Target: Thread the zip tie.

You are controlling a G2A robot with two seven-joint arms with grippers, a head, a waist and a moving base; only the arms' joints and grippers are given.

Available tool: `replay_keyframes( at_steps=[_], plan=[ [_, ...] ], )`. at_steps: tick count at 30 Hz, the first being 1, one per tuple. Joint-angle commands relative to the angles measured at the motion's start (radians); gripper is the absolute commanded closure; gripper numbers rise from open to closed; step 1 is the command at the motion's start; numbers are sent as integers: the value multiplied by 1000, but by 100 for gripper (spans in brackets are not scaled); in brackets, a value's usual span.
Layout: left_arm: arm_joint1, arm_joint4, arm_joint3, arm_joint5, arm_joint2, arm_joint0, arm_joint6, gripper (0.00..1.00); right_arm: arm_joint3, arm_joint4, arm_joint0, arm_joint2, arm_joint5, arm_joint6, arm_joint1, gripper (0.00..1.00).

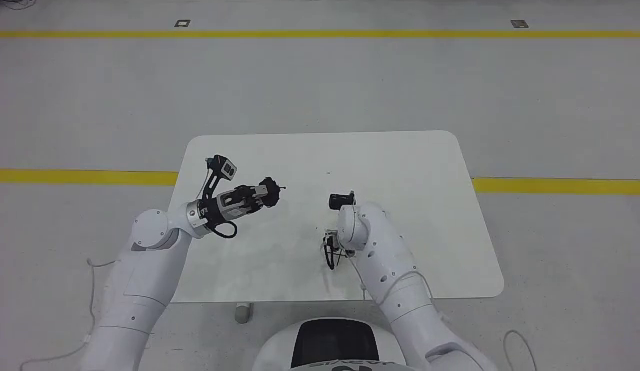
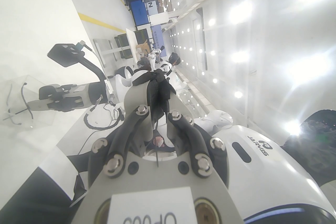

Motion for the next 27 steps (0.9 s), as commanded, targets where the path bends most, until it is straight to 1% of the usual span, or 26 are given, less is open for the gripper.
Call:
replay_keyframes(
  at_steps=[1,5,18,27],
  plan=[
    [0,0,0,0,0,0,0,100,12,-4,7,1,0,2,-2,73],
    [0,0,0,0,0,0,0,100,45,-17,26,12,0,8,-8,71],
    [0,0,0,0,0,0,0,100,179,-55,102,60,0,-13,-35,71],
    [0,0,0,0,0,0,0,100,240,-78,135,81,0,-24,-50,70]
  ],
)
